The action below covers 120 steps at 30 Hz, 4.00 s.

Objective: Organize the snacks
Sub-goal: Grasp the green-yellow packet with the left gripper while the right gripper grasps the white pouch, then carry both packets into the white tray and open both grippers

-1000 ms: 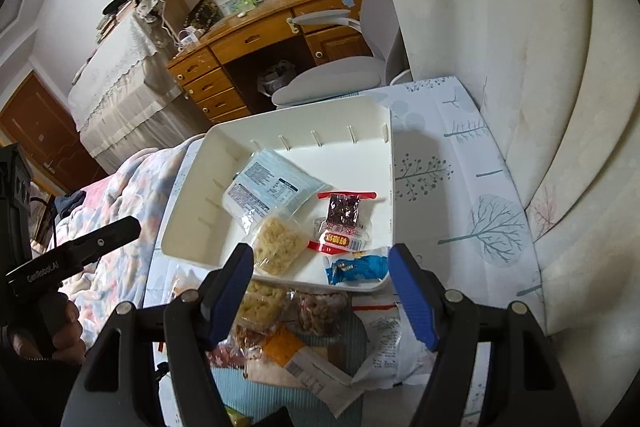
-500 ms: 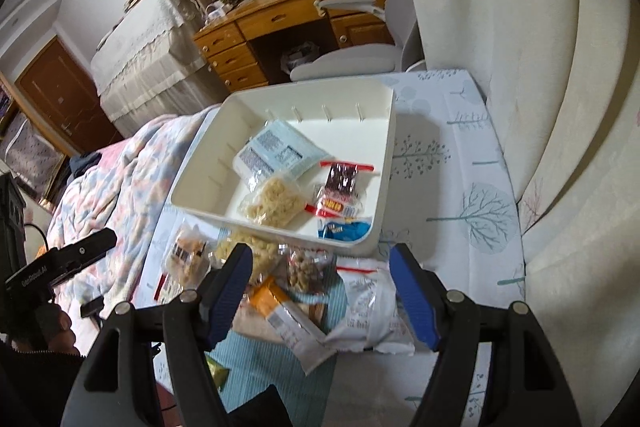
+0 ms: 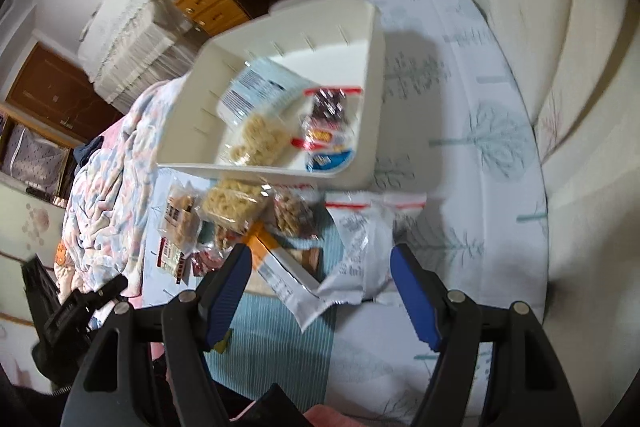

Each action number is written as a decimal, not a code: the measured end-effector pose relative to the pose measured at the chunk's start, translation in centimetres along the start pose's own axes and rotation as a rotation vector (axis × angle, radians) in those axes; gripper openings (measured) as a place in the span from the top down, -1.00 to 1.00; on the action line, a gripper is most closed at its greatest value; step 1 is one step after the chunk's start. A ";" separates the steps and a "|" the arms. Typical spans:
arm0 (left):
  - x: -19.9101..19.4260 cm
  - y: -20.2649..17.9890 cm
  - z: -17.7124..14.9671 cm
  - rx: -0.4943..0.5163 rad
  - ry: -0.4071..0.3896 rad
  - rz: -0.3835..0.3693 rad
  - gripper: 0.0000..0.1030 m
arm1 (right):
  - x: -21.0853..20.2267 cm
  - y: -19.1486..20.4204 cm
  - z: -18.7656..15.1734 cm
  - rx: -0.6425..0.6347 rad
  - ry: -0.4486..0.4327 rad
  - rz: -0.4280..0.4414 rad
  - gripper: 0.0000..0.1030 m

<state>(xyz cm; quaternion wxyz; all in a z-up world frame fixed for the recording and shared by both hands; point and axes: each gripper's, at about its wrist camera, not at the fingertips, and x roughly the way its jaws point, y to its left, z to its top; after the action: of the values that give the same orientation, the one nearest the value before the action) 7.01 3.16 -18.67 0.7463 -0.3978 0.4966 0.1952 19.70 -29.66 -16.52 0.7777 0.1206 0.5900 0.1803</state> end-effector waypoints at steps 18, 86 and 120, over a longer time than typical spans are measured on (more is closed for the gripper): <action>7.2 5.6 -3.0 -0.360 0.220 0.127 -0.77 | 6.8 -4.7 -0.6 0.249 0.235 -0.069 -0.40; -0.6 -3.5 3.0 -0.130 0.324 0.187 0.30 | 2.9 7.1 -1.0 -0.144 0.121 0.046 -0.12; 4.2 -19.9 14.3 0.527 0.212 -0.140 0.29 | 2.9 8.2 6.7 -0.034 -0.362 0.013 -0.17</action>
<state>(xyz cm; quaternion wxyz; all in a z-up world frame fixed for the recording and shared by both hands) 30.89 1.90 -11.78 0.7796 -0.2416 0.5768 -0.0351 25.69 -20.86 -13.92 0.8719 0.1414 0.4366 0.1706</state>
